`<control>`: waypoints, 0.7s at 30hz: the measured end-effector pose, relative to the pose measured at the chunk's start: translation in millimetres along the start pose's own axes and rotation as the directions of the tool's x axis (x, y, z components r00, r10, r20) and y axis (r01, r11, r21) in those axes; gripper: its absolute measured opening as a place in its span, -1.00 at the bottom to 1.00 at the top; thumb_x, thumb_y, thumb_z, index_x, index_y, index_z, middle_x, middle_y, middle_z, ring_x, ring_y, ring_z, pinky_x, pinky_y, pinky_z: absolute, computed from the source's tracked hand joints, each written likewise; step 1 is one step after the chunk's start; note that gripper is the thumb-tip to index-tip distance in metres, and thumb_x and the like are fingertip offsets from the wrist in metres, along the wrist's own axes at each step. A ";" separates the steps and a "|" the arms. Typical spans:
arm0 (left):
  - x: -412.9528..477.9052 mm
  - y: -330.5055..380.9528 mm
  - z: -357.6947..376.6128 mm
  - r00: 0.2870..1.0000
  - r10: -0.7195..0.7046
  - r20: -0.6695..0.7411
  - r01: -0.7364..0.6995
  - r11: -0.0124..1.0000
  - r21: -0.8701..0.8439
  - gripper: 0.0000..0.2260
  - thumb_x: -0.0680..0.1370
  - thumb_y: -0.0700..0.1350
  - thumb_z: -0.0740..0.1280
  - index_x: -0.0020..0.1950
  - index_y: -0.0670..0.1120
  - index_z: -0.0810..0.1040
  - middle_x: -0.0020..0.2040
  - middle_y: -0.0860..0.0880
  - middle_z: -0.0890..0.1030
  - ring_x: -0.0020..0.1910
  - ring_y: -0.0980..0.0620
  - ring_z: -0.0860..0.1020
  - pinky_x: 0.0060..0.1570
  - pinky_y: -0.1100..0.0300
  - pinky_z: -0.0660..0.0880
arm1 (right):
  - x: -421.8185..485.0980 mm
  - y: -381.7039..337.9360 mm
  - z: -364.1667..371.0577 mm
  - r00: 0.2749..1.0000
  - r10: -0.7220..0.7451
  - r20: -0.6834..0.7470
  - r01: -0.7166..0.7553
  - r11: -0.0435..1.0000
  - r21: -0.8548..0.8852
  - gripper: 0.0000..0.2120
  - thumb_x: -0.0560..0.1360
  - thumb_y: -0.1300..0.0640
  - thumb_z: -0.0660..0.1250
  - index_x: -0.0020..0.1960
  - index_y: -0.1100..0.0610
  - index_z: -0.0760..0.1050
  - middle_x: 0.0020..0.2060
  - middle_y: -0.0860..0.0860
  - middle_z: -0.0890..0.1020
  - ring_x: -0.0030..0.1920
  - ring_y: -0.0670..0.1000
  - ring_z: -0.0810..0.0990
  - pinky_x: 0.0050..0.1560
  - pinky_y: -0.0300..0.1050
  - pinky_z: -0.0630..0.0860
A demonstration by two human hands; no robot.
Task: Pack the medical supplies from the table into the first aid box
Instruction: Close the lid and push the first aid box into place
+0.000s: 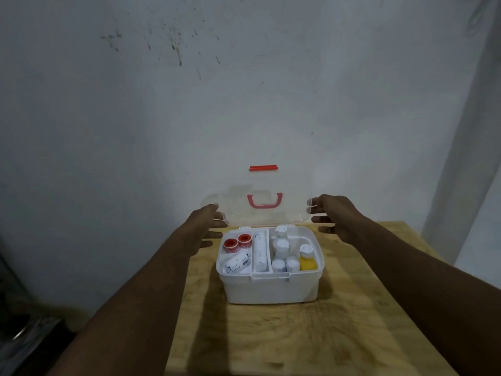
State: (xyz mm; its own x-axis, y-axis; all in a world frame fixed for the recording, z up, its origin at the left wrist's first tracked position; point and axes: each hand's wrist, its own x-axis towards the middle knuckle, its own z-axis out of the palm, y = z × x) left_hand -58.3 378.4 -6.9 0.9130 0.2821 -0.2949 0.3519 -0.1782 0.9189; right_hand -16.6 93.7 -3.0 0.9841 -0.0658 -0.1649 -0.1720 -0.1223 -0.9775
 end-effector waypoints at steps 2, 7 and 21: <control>-5.3 -2.9 -2.8 1.000 0.003 -0.005 -0.003 1.000 0.020 -0.54 0.68 0.18 0.06 0.26 -0.10 0.55 0.24 -0.11 0.64 0.23 -0.19 0.56 0.40 -0.15 0.41 | -7.6 -0.1 -4.6 1.000 -0.008 0.001 0.008 1.000 -0.011 -0.72 0.47 0.14 0.22 0.05 0.15 0.66 -0.06 0.05 0.70 -0.10 0.07 0.59 -0.11 -0.03 0.49; -18.3 -12.3 -6.2 1.000 0.026 0.001 -0.026 0.998 0.060 -0.54 0.65 0.24 0.11 0.23 -0.07 0.55 0.23 -0.11 0.65 0.24 -0.19 0.56 0.37 -0.14 0.43 | -25.7 6.8 -11.6 0.999 -0.047 0.012 0.048 0.998 -0.037 -0.78 0.40 0.18 0.34 -0.01 0.21 0.66 -0.10 0.07 0.71 -0.15 0.06 0.65 -0.12 -0.03 0.51; -39.2 -35.2 30.4 0.911 0.389 -0.136 -0.340 0.896 0.284 -0.43 0.66 0.23 0.14 0.55 -0.08 0.35 0.56 -0.14 0.39 0.47 -0.16 0.42 0.38 0.00 0.36 | -65.1 57.7 19.3 0.786 -0.611 0.094 0.556 0.632 -0.541 -0.49 0.53 -0.23 0.27 0.37 0.02 0.46 0.38 0.00 0.50 0.41 0.06 0.41 0.41 0.09 0.35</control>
State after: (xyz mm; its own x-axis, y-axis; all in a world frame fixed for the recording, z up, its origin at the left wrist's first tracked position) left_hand -100.2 344.9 -35.7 0.9406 0.3158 0.1244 0.0632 -0.5233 0.8498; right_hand -89.7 110.1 -51.2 0.8827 0.1158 0.4554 0.4142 -0.6494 -0.6377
